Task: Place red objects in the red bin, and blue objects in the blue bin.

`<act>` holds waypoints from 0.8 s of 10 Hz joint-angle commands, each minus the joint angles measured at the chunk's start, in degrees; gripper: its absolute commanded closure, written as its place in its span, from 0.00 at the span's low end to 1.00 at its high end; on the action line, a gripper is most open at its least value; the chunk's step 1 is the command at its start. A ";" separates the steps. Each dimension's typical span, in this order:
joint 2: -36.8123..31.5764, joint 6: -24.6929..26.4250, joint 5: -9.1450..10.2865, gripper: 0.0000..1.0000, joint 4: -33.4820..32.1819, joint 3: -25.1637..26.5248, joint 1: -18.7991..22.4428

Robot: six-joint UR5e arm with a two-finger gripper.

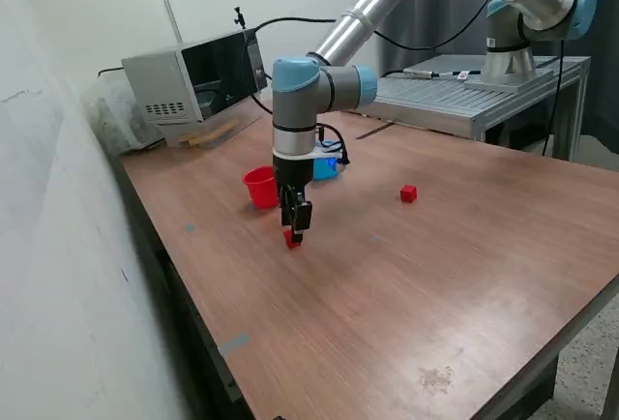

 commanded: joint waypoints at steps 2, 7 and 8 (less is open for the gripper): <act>0.05 -0.33 -0.04 1.00 -0.20 -0.27 -0.04; -13.88 -2.71 -0.04 1.00 1.11 6.48 0.05; -16.53 -4.01 -0.12 1.00 3.03 7.02 -0.12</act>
